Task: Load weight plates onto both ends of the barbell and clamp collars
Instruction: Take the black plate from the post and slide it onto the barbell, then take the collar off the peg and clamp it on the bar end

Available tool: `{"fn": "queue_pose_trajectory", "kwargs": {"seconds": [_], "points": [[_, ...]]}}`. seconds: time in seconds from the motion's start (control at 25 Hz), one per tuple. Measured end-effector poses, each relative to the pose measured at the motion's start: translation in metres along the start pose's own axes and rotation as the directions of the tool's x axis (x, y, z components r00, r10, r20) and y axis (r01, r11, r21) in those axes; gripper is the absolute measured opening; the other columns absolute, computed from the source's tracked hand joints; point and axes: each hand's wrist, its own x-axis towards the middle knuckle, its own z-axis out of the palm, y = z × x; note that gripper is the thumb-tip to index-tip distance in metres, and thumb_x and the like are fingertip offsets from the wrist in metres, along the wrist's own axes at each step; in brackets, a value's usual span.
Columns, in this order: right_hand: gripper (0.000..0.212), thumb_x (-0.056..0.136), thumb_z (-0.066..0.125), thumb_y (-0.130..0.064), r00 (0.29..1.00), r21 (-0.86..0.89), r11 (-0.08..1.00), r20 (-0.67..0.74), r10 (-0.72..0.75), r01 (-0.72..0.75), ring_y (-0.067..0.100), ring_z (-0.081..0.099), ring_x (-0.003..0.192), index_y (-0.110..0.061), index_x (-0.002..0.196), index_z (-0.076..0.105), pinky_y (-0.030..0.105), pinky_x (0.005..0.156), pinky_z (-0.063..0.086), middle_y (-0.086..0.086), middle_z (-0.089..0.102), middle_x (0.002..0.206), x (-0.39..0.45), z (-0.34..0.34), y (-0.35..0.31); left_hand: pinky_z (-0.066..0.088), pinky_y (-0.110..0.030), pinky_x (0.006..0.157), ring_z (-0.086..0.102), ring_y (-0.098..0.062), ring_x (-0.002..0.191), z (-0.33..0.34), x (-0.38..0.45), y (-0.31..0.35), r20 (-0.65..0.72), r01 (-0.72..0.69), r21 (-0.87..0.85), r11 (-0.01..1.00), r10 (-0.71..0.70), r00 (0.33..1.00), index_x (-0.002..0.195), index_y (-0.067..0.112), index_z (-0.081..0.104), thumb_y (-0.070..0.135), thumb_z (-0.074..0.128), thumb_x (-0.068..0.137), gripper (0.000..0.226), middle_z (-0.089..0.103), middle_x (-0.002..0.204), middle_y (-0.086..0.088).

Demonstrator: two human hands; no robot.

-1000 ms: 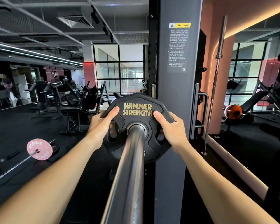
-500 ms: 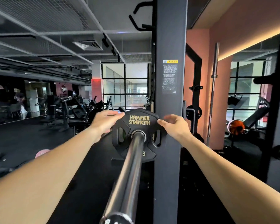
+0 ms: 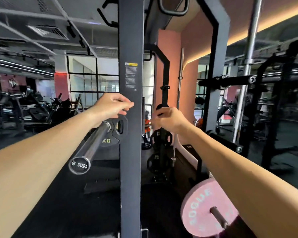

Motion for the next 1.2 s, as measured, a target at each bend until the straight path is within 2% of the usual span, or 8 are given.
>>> {"fn": "queue_pose_trajectory", "kwargs": {"seconds": [0.16,0.24,0.4,0.52,0.72,0.92,1.04,1.2], "points": [[0.030,0.082,0.079,-0.041,0.997,-0.018,0.998,-0.048,0.063,-0.064,0.008,0.070,0.084,-0.027,0.108,0.077,0.020,0.071,0.053,-0.005,0.076,0.094,-0.027,-0.060,0.028,0.056,-0.035,0.084,0.076,-0.010,0.083,0.064,0.002,0.022,0.068,-0.010,-0.031,0.999,0.012,0.998,0.091,0.029,0.075,0.041,0.078,0.081,0.016,0.079,0.086,0.007],[0.030,0.081,0.079,-0.041,0.995,-0.031,0.997,-0.060,0.075,-0.077,0.008,0.069,0.086,-0.027,0.109,0.077,0.017,0.068,0.048,-0.009,0.074,0.090,-0.035,-0.087,0.052,0.058,-0.031,0.078,0.076,-0.010,0.083,0.100,0.006,0.029,0.121,-0.009,-0.032,0.999,0.013,0.993,0.092,0.027,0.076,0.040,0.079,0.081,0.017,0.079,0.085,0.007],[0.026,0.084,0.078,-0.033,0.989,-0.056,0.990,-0.085,0.121,-0.126,0.014,0.072,0.093,-0.025,0.108,0.077,0.023,0.080,0.055,-0.004,0.076,0.105,-0.037,-0.144,0.109,0.054,-0.020,0.061,0.076,-0.006,0.077,0.174,0.029,0.042,0.184,-0.023,-0.040,0.999,0.030,0.983,0.091,0.026,0.076,0.035,0.077,0.084,0.012,0.079,0.089,0.003],[0.029,0.084,0.077,-0.034,0.987,-0.126,0.982,-0.091,0.131,-0.142,0.015,0.071,0.094,-0.026,0.112,0.077,0.025,0.083,0.053,-0.002,0.076,0.108,-0.029,-0.195,0.154,0.056,-0.028,0.072,0.076,-0.010,0.082,0.231,0.057,0.054,0.181,-0.021,-0.060,0.998,0.031,0.983,0.090,0.029,0.076,0.038,0.077,0.084,0.010,0.079,0.088,0.006],[0.032,0.084,0.078,-0.031,0.979,-0.133,0.973,-0.105,0.177,-0.191,0.019,0.072,0.096,-0.026,0.115,0.074,0.035,0.090,0.058,0.000,0.076,0.108,0.007,-0.283,0.234,0.059,-0.028,0.074,0.076,-0.012,0.086,0.332,0.110,0.075,0.149,-0.023,-0.137,0.990,0.044,0.988,0.092,0.030,0.076,0.035,0.076,0.085,0.008,0.079,0.089,0.007],[0.028,0.088,0.073,-0.023,0.974,-0.031,0.982,-0.136,0.179,-0.185,0.021,0.073,0.085,-0.027,0.115,0.069,0.032,0.078,0.057,0.005,0.077,0.104,0.058,-0.320,0.280,0.058,-0.034,0.083,0.075,-0.013,0.087,0.381,0.158,0.092,0.129,-0.017,-0.154,0.988,0.037,0.991,0.098,0.030,0.073,0.033,0.076,0.086,0.013,0.076,0.099,0.005],[0.019,0.099,0.058,-0.022,0.964,0.194,0.965,-0.164,0.211,-0.178,0.022,0.070,0.079,-0.030,0.114,0.066,0.037,0.081,0.058,0.010,0.074,0.110,0.098,-0.322,0.293,0.058,-0.032,0.079,0.074,-0.015,0.089,0.392,0.195,0.097,0.090,-0.061,-0.180,0.982,0.078,0.993,0.104,0.035,0.067,0.030,0.073,0.089,0.016,0.074,0.103,0.005],[0.024,0.106,0.045,-0.027,0.925,0.464,0.872,-0.238,0.295,-0.159,0.028,0.069,0.089,-0.029,0.119,0.065,0.052,0.093,0.058,0.013,0.070,0.116,0.153,-0.327,0.306,0.059,-0.035,0.080,0.071,-0.016,0.096,0.403,0.250,0.093,0.050,-0.159,-0.210,0.965,0.173,0.984,0.121,0.041,0.060,0.027,0.065,0.094,0.031,0.070,0.111,0.008]]}}
